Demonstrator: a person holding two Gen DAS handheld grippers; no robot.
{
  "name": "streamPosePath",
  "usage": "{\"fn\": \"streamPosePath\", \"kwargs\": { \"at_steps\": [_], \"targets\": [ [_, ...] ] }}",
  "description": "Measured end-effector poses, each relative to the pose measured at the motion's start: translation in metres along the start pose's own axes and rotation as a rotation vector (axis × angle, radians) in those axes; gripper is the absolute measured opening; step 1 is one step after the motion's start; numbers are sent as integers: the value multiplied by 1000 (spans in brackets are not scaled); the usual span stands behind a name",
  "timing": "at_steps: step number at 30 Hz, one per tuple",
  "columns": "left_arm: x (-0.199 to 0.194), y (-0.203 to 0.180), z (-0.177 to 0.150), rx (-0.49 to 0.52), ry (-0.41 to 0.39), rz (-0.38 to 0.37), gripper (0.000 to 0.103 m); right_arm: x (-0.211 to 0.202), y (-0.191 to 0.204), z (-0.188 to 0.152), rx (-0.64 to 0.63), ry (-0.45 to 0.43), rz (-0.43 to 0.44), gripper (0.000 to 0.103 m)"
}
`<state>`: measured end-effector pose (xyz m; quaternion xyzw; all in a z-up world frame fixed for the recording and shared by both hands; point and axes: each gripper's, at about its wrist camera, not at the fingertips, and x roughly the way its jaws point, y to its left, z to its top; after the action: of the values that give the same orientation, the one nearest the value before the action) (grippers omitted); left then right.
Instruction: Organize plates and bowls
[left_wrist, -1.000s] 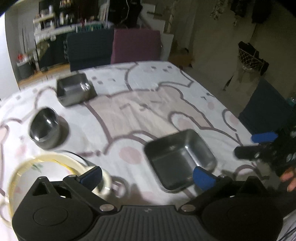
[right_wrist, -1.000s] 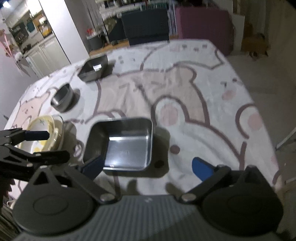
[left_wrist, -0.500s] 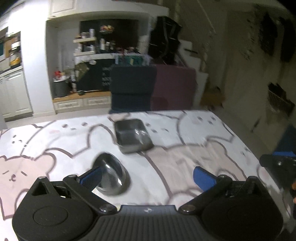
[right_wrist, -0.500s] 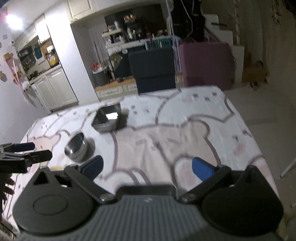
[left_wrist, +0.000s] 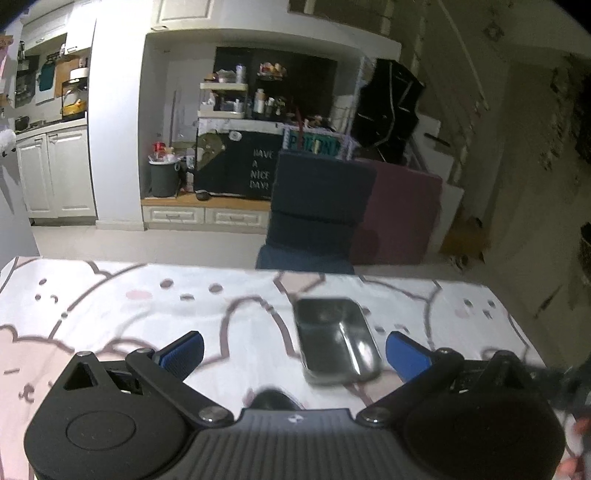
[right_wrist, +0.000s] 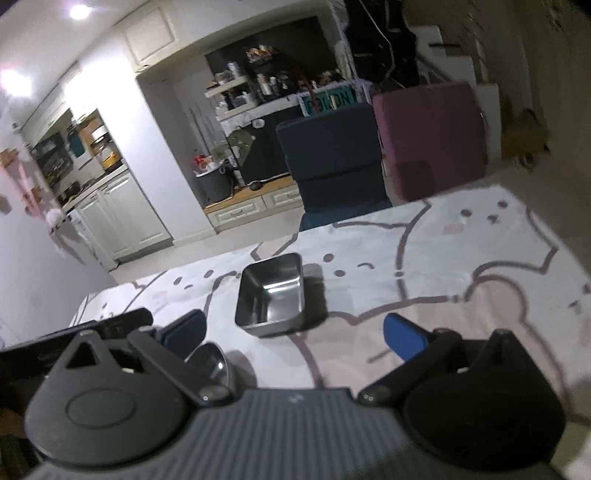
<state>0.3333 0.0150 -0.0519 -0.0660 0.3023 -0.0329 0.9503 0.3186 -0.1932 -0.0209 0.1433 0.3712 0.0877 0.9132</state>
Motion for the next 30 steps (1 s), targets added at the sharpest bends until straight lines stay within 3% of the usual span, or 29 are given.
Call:
{"fn": "streamPosePath", "kwargs": {
  "at_steps": [5,11,18,24,30],
  "targets": [
    [34,11,10,-5,-20,18,103,52,13,-2,82,43,-59,103],
    [76,24,16,4,32,27,103,103,15,-6,234,122,-75,103],
    [131,14,11,143,66,12,103,153,16,-16,339,207,-120,103],
    [169,-4,10,275,96,25,103,177,16,-19,351,220,-235,103],
    [201,-13,10,318,116,61,103,194,10,-25,295,245,-257,103]
  ]
}}
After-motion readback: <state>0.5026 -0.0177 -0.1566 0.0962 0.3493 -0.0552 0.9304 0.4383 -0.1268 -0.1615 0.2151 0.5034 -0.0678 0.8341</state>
